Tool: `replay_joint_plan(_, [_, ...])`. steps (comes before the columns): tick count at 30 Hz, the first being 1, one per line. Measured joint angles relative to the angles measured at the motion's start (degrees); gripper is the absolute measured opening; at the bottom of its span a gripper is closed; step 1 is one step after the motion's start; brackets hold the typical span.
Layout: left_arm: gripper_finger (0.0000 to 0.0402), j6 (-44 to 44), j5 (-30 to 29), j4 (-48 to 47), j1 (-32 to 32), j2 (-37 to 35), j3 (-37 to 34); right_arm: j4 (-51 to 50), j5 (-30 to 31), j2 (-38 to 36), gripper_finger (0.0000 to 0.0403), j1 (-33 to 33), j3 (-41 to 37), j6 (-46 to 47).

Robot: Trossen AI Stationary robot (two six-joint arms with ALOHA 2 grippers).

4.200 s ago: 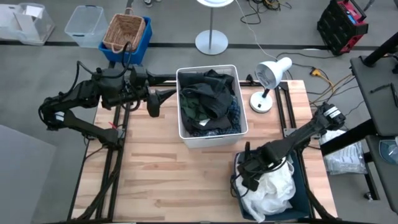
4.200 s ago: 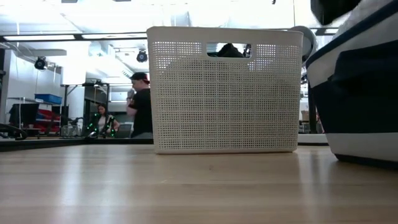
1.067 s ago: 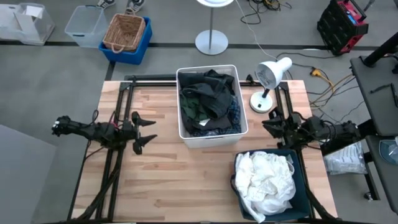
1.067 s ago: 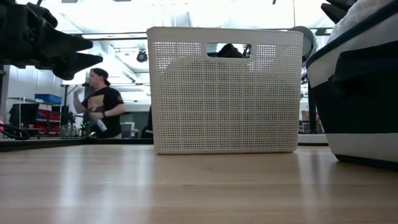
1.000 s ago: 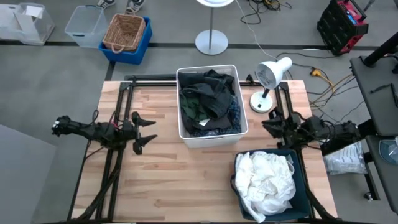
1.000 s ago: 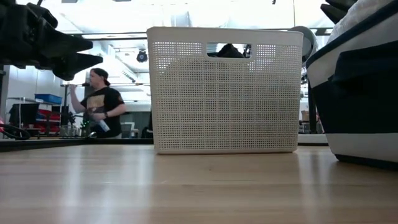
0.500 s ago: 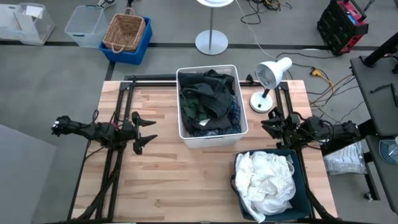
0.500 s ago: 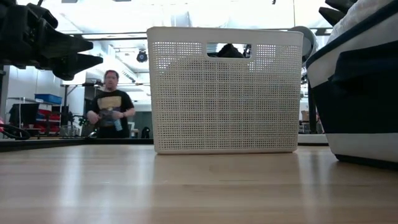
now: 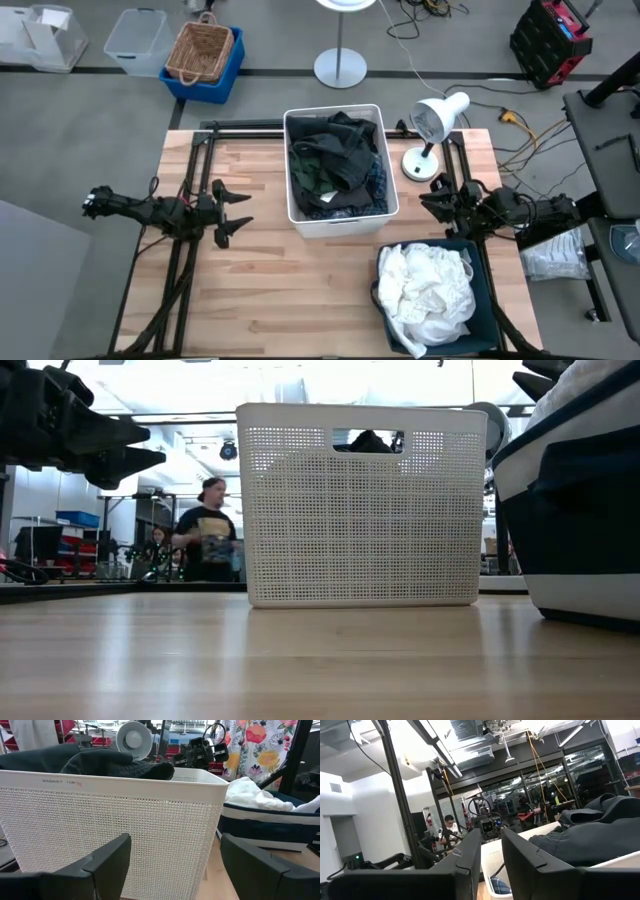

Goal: Sort clothes
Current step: Return to Home Position

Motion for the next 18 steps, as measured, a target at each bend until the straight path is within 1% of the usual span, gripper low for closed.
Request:
replay_joint_plan(10, [0.0283, 0.02, 0.00, 0.00, 0.02, 0.02, 0.00, 0.00, 0.00, 0.00, 0.0058, 0.00, 0.00, -0.02])
replay_joint_plan(18, [0.0283, 0.00, 0.00, 0.00, 0.00, 0.39, 0.00, 0.00, 0.00, 0.00, 0.0070, 0.00, 0.00, 0.04])
